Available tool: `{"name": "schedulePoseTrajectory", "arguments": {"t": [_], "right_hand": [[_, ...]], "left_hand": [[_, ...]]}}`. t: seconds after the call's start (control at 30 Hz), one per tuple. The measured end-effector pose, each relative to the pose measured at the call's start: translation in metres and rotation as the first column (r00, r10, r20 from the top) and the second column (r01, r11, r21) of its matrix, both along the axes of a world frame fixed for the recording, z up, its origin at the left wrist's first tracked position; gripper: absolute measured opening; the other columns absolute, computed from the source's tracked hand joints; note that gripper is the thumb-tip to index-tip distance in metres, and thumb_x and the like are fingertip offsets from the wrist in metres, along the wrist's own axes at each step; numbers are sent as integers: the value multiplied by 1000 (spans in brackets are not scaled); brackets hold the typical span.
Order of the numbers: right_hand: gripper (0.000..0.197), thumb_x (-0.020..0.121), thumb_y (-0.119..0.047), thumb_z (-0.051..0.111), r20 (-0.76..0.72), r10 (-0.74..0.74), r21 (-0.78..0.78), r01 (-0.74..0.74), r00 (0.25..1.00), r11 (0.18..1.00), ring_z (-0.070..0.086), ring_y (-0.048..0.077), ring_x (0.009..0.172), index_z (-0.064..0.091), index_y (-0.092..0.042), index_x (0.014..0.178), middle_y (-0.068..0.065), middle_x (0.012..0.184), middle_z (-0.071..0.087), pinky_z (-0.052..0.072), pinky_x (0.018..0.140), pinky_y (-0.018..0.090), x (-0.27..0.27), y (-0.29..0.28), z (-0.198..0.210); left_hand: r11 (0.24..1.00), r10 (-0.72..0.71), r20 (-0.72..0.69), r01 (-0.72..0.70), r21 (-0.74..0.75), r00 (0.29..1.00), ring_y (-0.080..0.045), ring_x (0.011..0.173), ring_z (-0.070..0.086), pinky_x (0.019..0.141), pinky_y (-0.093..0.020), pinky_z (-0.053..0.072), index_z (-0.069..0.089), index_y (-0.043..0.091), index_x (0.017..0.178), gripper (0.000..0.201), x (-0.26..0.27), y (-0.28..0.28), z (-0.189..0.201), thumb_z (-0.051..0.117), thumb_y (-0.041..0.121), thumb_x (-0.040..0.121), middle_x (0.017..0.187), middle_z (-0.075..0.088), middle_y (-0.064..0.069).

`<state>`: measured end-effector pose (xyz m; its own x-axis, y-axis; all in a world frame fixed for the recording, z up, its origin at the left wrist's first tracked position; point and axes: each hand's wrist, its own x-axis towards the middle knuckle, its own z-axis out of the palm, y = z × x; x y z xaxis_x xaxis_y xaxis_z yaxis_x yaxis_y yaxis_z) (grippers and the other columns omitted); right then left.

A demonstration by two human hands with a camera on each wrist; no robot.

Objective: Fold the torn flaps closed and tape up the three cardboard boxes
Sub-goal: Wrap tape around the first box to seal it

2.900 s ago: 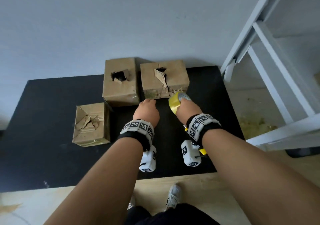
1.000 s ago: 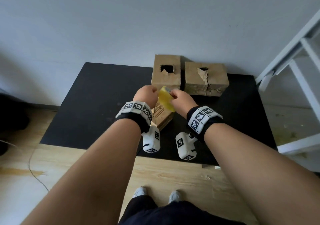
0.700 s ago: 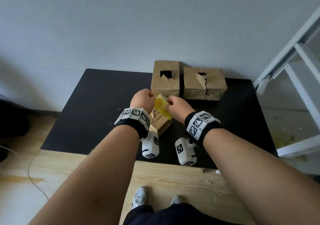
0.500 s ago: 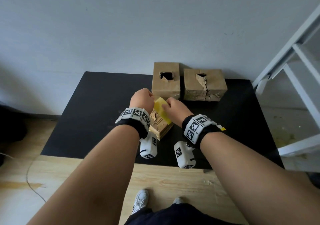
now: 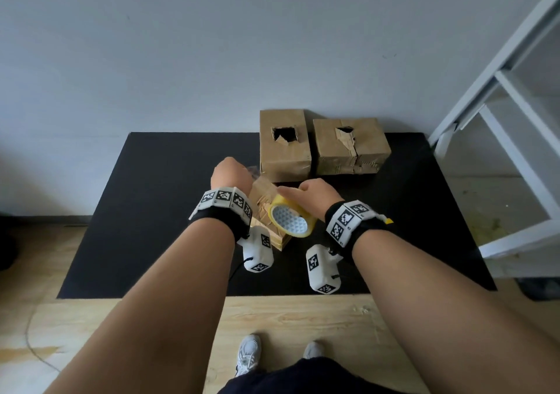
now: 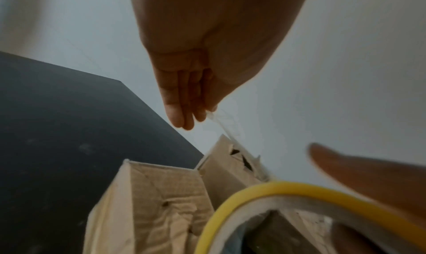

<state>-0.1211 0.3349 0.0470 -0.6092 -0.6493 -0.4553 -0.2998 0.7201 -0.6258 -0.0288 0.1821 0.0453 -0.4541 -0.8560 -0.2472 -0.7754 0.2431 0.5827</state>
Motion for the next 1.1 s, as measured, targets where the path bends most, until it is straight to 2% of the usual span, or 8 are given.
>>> {"name": "schedulePoseTrajectory", "arguments": {"t": [0.13, 0.2, 0.33, 0.47, 0.73, 0.93, 1.03, 1.1], "right_hand": [[32, 88, -42, 64, 26, 49, -55, -48, 998, 997, 60, 21, 77, 59, -13, 77, 4, 78, 59, 47, 70, 35, 2, -4, 4], [31, 87, -42, 65, -22, 56, -11, -57, 998, 998, 56, 19, 71, 58, -14, 78, 3, 76, 55, 44, 63, 32, 2, -5, 2], [36, 87, -47, 64, -73, 64, 56, -60, 995, 997, 49, 13, 61, 51, -17, 70, -2, 68, 50, 37, 56, 26, 2, -4, -6], [36, 87, -49, 64, -72, 68, 71, -63, 995, 995, 53, 12, 62, 55, -18, 72, -2, 68, 54, 40, 57, 25, 4, -2, -9], [46, 84, -53, 67, -90, 64, 57, -59, 994, 997, 63, 20, 77, 67, -8, 93, 6, 82, 63, 53, 75, 36, 6, 1, -9], [39, 86, -47, 67, -82, 54, 15, -53, 995, 998, 56, 21, 72, 63, -8, 82, 6, 77, 55, 43, 66, 34, 4, 5, -3], [39, 85, -46, 68, -79, 46, 12, -45, 996, 999, 58, 22, 74, 63, -7, 81, 7, 78, 57, 47, 70, 36, 2, 7, -2], [38, 86, -46, 68, -78, 41, 9, -40, 996, 999, 57, 20, 72, 58, -10, 74, 5, 75, 56, 45, 67, 34, 1, 9, -3]], "left_hand": [[988, 34, -81, -21, 153, 996, -35, 82, 70, 79, -45, 59, 67, 6, 82, 18, 7, -16, -13, 51, 6, 91, 84, 71, -19], [981, 25, -113, -3, 192, 993, -33, 82, 71, 80, -45, 59, 61, 16, 72, 18, 7, -19, -10, 59, 5, 86, 86, 71, -18], [968, 6, -123, 25, 250, 992, -29, 84, 71, 82, -43, 59, 61, 16, 79, 14, 7, -20, -5, 65, 4, 85, 90, 71, -14], [935, 41, -140, 12, 355, 989, -29, 81, 69, 86, -45, 57, 61, 7, 106, 18, 6, -18, -14, 64, 3, 89, 80, 68, -15], [927, -16, -85, 46, 372, 996, -21, 70, 60, 78, -35, 55, 62, 8, 92, 9, 5, -11, -26, 54, 5, 93, 81, 63, -8], [863, -135, 112, 62, 502, 984, -27, 62, 57, 68, -36, 51, 57, 2, 77, 18, 8, 2, -40, 50, 5, 94, 71, 61, -13], [814, -190, 77, 113, 570, 979, -25, 63, 54, 61, -32, 50, 53, 0, 80, 23, 7, 16, -45, 42, 2, 99, 75, 59, -14], [895, -208, 76, 158, 416, 975, -26, 71, 62, 68, -33, 55, 61, 1, 87, 17, 4, 18, -54, 48, 7, 96, 83, 65, -14]]}}
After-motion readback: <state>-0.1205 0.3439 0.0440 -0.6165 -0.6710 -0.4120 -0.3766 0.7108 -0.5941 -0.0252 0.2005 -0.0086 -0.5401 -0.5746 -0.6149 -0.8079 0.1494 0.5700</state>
